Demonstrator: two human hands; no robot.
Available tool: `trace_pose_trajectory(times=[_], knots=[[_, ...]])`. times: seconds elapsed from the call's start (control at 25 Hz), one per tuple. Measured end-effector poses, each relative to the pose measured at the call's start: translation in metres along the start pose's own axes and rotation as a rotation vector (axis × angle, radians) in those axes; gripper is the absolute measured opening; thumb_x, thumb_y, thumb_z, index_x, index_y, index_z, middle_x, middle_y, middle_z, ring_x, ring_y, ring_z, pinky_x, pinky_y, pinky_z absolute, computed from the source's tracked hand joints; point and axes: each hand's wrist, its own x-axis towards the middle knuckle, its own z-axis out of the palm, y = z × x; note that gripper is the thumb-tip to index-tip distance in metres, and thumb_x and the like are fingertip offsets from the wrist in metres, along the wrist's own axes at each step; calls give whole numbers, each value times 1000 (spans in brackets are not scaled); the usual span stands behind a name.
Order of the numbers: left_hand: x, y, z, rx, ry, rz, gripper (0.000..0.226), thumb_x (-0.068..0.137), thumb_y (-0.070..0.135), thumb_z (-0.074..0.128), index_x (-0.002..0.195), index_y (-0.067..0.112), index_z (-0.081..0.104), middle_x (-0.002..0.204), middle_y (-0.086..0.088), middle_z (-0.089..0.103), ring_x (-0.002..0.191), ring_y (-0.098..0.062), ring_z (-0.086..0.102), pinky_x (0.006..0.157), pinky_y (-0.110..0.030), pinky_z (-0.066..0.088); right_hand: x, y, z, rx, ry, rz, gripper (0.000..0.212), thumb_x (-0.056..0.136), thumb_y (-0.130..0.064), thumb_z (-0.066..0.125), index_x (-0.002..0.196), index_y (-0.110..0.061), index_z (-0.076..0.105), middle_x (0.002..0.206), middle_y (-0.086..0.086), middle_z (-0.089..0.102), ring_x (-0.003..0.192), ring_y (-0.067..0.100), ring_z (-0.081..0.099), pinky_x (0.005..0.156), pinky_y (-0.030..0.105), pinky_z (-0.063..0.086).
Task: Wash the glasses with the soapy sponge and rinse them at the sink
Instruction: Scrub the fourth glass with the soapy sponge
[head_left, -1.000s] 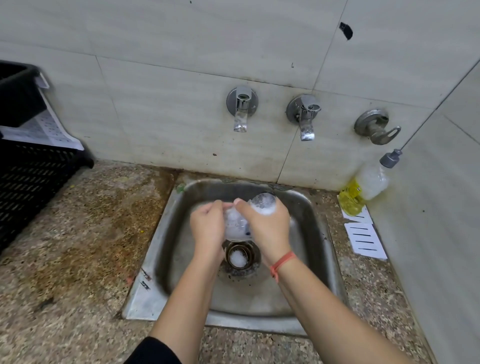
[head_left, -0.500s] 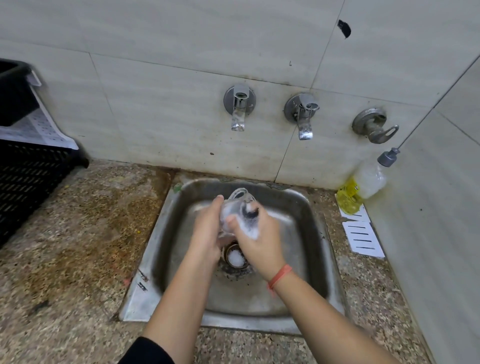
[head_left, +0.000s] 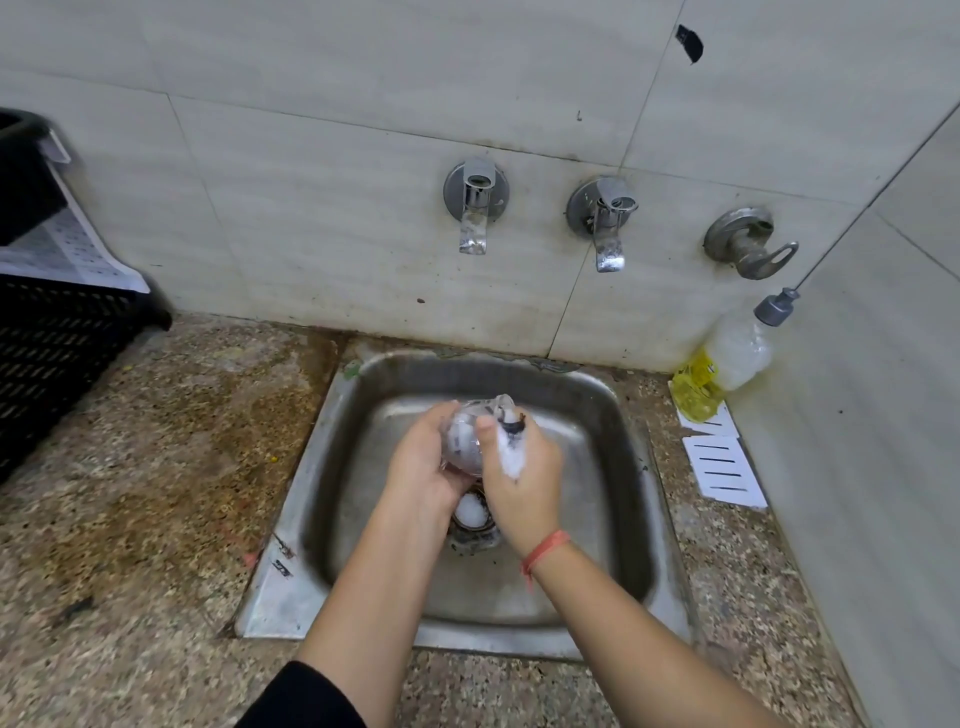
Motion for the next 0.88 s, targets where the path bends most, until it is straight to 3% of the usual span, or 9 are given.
trace_pose_trajectory(times=[0.12, 0.2, 0.28, 0.36, 0.44, 0.56, 0.68, 0.76, 0.88], knots=[[4, -5, -10, 207, 34, 417, 13, 89, 1, 57, 82, 10, 62, 75, -7, 63, 68, -19, 59, 64, -28, 50, 17, -14, -4, 543, -160, 756, 51, 91, -54, 49, 91, -6, 66, 83, 9, 72, 74, 23, 69, 71, 32, 58], [4, -7, -17, 384, 9, 615, 15, 87, 0, 58, 87, 13, 65, 87, -5, 63, 80, -18, 57, 71, -28, 47, 27, -23, -9, 678, -250, 990, 31, 93, -36, 56, 93, -6, 64, 80, 12, 72, 64, 21, 70, 56, 27, 58], [4, -9, -18, 400, 23, 515, 12, 92, 10, 54, 92, 12, 66, 89, -7, 66, 75, -16, 62, 62, -24, 50, 24, -26, -8, 427, -176, 707, 15, 87, -26, 61, 84, -12, 61, 76, 11, 68, 65, 22, 67, 55, 26, 53], [2, -6, -14, 217, 46, 131, 21, 92, 25, 51, 83, 13, 65, 73, -7, 67, 61, -17, 64, 51, -22, 51, 15, -17, -7, -96, -182, 126, 20, 82, -39, 58, 80, -19, 55, 74, 4, 65, 71, 20, 62, 64, 32, 48], [2, -4, -11, 71, 34, -82, 23, 89, 29, 50, 77, 14, 62, 61, -4, 64, 56, -18, 63, 49, -22, 51, 2, -9, -4, -307, -261, -164, 22, 83, -43, 56, 82, -22, 51, 70, -6, 57, 68, 15, 56, 65, 30, 43], [4, -12, -10, 72, 95, 159, 21, 92, 22, 54, 79, 9, 64, 63, -7, 67, 52, -16, 64, 45, -19, 49, 5, -7, 6, 97, -20, 314, 21, 87, -36, 64, 82, -16, 62, 78, 4, 70, 77, 21, 67, 71, 34, 53], [5, -19, -14, 214, 105, 451, 7, 89, 12, 60, 83, 11, 61, 73, -8, 63, 64, -19, 60, 55, -23, 49, 26, -10, 8, 627, -108, 937, 24, 88, -32, 63, 99, -10, 64, 95, 20, 71, 78, 32, 70, 67, 38, 58], [8, -14, -14, 169, 82, 373, 6, 91, 13, 57, 89, 9, 61, 75, -8, 64, 64, -18, 61, 55, -22, 51, 24, -11, 5, 386, -103, 727, 24, 89, -33, 61, 95, -10, 63, 92, 15, 71, 81, 28, 69, 70, 35, 56], [6, -4, -9, -17, 74, 79, 22, 94, 13, 49, 80, 2, 62, 61, -9, 65, 50, -17, 64, 47, -21, 52, 1, -5, -2, -234, -167, -44, 29, 86, -44, 54, 83, -15, 58, 78, 3, 69, 74, 15, 62, 68, 30, 47]])
